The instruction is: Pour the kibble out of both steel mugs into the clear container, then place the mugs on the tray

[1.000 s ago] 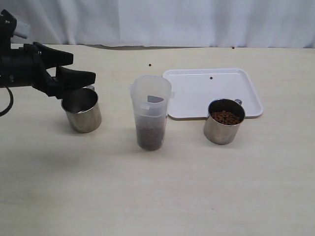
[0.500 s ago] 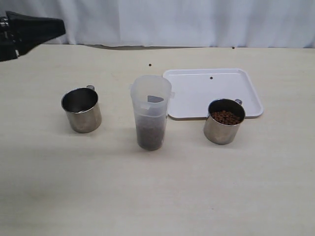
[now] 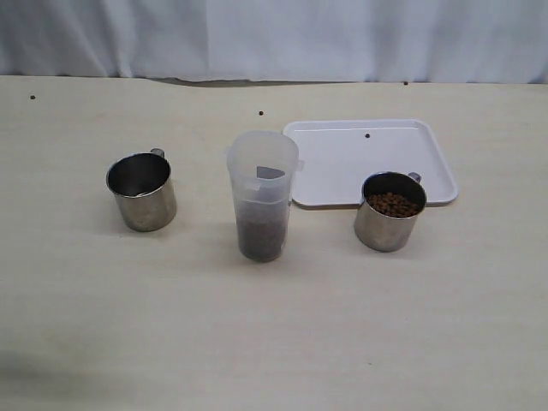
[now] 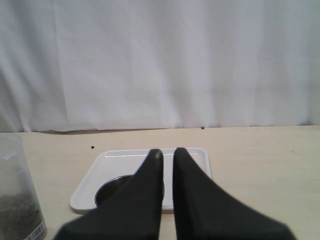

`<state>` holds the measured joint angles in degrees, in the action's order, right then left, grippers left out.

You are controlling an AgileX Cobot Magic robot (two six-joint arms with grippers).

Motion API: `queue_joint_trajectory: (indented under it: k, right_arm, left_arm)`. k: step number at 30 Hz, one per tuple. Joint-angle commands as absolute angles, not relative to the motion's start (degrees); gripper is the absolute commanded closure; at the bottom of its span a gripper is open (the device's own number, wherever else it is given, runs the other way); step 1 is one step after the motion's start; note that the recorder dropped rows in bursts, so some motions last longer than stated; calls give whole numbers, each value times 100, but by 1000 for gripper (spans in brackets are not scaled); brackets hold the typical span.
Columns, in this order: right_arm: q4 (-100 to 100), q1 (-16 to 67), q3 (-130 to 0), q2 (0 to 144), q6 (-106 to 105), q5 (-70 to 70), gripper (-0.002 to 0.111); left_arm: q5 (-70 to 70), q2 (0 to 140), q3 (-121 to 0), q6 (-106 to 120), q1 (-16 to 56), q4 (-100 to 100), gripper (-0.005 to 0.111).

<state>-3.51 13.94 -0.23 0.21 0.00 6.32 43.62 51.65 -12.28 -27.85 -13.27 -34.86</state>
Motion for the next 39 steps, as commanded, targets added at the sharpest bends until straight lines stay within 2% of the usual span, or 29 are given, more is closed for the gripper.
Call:
queue_joint_trajectory:
  k: [1, 12, 17, 21, 23, 29, 39]
  right_arm:
    - [-366, 1420, 0, 0, 0, 609, 103]
    - [-366, 1420, 0, 0, 0, 609, 103]
    - [-366, 1420, 0, 0, 0, 609, 103]
    - [-366, 1420, 0, 0, 0, 609, 103]
    - [-366, 1420, 0, 0, 0, 609, 103]
    - [-366, 1418, 0, 0, 0, 587, 103]
    - [-366, 1418, 0, 0, 0, 587, 103]
  left_arm:
    - [4848, 4090, -190, -1771, -1344, -2172, 107]
    - [3243, 2420, 0, -1594, -1344, -1568, 107]
    - [2426, 1264, 0, -1585, -845, -1576, 107]
    - [1268, 0, 0, -1685, -296, -1532, 107]
    - [961, 0, 0, -1690, -90, -1516, 107]
    - [-204, 0, 0, -1702, -64, -1516, 107]
    - [-485, 0, 0, -1702, -64, -1540, 107]
